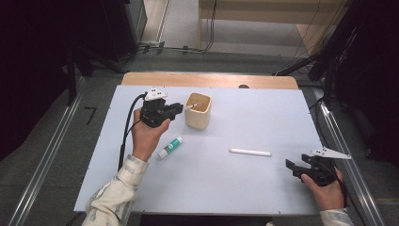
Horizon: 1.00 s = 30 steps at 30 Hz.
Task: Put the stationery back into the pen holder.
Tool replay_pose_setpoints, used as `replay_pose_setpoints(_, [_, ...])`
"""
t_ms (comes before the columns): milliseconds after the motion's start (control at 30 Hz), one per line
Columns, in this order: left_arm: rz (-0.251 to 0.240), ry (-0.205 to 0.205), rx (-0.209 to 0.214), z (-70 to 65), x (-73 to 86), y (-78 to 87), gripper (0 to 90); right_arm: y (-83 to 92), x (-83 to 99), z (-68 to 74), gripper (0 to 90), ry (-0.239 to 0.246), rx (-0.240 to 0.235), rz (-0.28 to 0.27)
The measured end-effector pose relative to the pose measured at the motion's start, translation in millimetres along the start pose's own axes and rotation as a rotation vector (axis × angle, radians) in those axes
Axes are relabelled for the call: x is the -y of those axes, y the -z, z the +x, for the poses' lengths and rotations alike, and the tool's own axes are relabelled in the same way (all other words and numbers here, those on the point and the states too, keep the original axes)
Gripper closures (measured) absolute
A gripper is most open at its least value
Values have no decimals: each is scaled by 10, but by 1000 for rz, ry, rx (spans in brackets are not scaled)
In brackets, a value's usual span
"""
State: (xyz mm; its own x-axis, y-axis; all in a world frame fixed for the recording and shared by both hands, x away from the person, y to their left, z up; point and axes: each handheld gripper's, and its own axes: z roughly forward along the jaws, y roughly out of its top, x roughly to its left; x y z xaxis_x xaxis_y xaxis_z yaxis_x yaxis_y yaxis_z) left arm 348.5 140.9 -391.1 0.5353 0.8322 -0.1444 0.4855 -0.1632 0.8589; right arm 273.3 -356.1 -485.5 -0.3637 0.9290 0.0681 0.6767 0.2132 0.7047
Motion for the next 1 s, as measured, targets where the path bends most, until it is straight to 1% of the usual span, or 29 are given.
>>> replay_pose_setpoints(200, [24, -10, 2, -16, -57, -47, 817, 2, 0, -1, 264, 0, 0, 0])
replay_pose_setpoints(500, [36, -5, 7, -26, -97, -133, 818, 2, 0, 0, 264, 2, -1, -1])
replay_pose_setpoints(667, [45, 0, -3, -5, -105, -188, 818, 2, 0, 0, 264, 1, 0, 0])
replay_pose_setpoints(1000, [40, 16, -1, 23, -99, -273, 818, -3, 0, 0, 264, 4, -1, 0])
